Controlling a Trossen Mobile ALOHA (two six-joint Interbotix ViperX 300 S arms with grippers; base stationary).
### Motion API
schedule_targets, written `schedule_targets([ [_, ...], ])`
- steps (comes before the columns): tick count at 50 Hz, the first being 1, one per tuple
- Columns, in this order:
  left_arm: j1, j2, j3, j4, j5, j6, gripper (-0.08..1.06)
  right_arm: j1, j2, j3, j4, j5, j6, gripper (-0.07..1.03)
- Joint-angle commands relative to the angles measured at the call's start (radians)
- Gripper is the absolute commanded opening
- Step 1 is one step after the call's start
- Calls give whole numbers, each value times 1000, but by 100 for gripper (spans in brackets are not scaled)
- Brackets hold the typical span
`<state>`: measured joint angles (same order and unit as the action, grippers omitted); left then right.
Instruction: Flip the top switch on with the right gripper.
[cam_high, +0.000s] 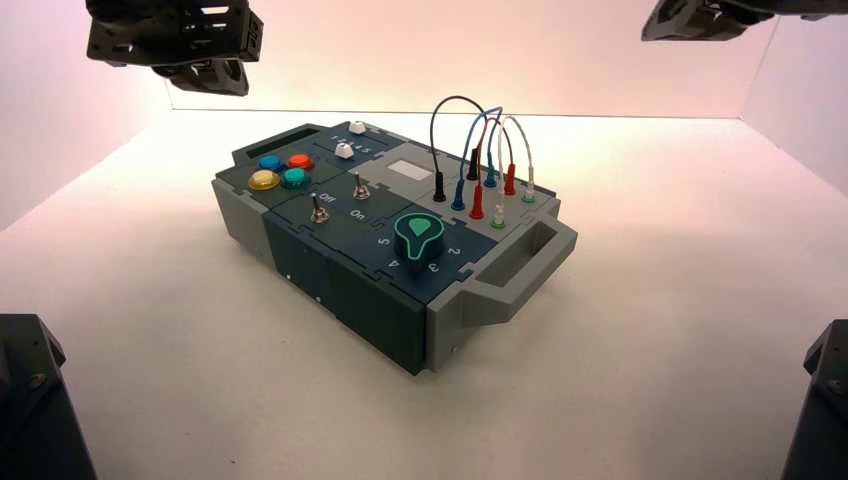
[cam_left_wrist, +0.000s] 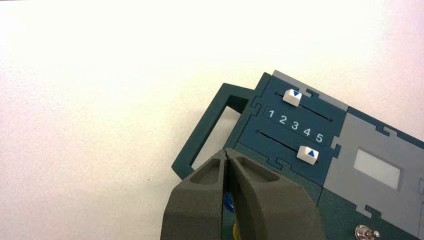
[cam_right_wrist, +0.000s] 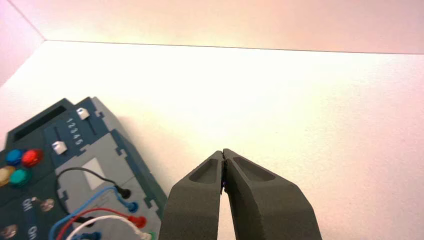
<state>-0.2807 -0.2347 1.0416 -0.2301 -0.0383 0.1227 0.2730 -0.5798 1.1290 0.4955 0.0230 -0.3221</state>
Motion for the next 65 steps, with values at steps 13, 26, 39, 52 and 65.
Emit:
schedule_targets([
  [13,-14,-2,-46,8,64,11,-3,21,-17,-52,3,55,-2,-2],
  [26,-17,48,-74,8,100,12,-3,84,-17,-84,-5,123,-14,-2],
  [39,-17,141,-104,9,66,31,-3,175,-17,-101,-17,124,-23,-2],
  [52,-15,255,-175,9,61,46,-3,181,-15,-110,-21,158,-23,-2],
  [65,31,278,-192,9,46,46,-3,213,-12,-124,-37,189,-23,-2],
])
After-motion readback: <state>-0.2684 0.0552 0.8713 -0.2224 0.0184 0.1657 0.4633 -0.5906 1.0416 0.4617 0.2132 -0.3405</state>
